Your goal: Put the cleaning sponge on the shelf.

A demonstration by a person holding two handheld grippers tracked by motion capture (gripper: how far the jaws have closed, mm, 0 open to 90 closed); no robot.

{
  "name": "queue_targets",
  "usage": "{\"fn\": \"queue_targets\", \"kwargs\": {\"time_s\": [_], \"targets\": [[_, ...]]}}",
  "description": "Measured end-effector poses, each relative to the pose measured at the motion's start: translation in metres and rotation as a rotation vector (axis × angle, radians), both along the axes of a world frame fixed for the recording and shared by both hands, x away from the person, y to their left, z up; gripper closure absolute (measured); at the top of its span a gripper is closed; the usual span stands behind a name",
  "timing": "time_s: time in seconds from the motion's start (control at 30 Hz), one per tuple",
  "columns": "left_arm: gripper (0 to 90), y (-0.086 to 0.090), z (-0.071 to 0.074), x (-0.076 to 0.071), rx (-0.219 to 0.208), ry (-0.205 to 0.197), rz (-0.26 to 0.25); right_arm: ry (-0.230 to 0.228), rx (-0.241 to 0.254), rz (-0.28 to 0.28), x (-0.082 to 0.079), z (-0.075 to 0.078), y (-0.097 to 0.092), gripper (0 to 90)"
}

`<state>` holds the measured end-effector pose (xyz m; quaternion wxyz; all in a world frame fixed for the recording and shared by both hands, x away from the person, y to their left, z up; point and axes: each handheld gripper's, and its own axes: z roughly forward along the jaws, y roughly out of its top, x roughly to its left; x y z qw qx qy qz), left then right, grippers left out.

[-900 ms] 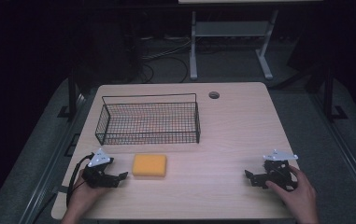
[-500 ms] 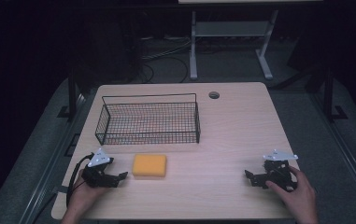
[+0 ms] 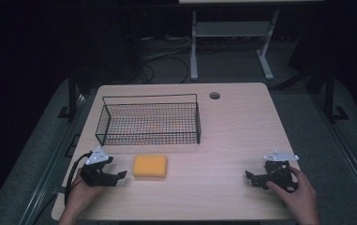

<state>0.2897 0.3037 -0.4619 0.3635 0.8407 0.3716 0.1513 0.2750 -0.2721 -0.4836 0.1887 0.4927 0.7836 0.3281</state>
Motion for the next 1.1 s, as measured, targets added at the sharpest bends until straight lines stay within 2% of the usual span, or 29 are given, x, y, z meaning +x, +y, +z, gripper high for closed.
{"fn": "queue_targets", "kwargs": {"time_s": [0.2,0.3,0.37,0.57,0.6,0.7,0.9,1.1], "targets": [[23.6,-0.003,0.008,0.008,-0.006,0.000,-0.015,-0.001,0.000,0.000,0.000,0.000,0.000,0.1],[30.7,-0.005,0.012,0.012,-0.026,0.000,-0.025,-0.001,0.000,0.000,0.000,0.000,0.000,0.1],[35.7,-0.006,0.015,0.015,-0.020,-0.007,-0.035,-0.001,0.000,0.000,0.000,0.000,0.000,0.1],[53.4,-0.011,0.021,0.024,-0.039,-0.008,-0.054,-0.001,0.000,0.000,0.000,0.000,0.000,0.1],[53.4,-0.012,0.022,0.026,-0.041,-0.008,-0.054,-0.001,0.000,0.000,0.000,0.000,0.000,0.1],[66.6,-0.018,0.026,0.031,-0.027,-0.017,-0.069,-0.001,0.000,0.000,0.000,0.000,0.000,0.1],[88.0,-0.026,0.026,0.042,-0.024,0.003,-0.081,-0.001,0.000,0.000,0.000,0.000,0.000,0.1],[89.8,-0.039,0.024,0.053,-0.018,0.027,-0.105,-0.001,0.000,0.000,0.000,0.000,0.000,0.1]]}}
